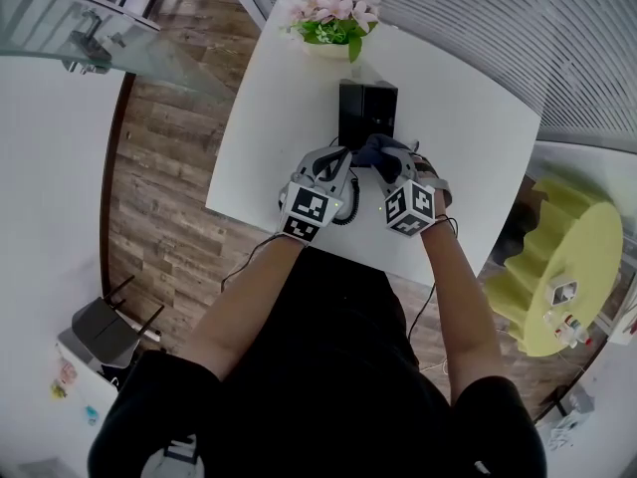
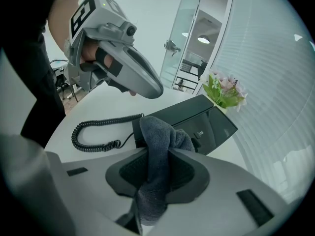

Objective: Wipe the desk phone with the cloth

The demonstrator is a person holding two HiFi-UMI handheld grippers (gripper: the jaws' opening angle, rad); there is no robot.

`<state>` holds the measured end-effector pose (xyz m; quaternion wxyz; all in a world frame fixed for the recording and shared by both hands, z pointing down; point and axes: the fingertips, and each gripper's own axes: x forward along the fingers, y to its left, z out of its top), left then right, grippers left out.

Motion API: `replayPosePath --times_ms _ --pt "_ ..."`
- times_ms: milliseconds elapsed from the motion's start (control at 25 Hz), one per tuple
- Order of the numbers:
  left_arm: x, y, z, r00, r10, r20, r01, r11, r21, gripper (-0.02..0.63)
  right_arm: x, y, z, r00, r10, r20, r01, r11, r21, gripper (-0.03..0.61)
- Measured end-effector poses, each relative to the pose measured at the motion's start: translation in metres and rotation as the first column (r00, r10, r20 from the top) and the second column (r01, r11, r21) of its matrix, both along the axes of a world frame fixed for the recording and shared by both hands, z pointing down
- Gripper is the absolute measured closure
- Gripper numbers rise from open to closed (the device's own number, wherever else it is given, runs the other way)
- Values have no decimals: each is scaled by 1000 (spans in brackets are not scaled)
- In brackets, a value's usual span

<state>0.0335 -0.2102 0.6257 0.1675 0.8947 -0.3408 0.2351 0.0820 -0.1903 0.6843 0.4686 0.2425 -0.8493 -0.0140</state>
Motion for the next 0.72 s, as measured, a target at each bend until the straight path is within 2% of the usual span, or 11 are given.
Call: replayPosePath --times_ms 720 --pt "-20 17 -16 1000 0 8 0 999 32 603 -9 32 10 999 -1 -51 -2 998 -63 468"
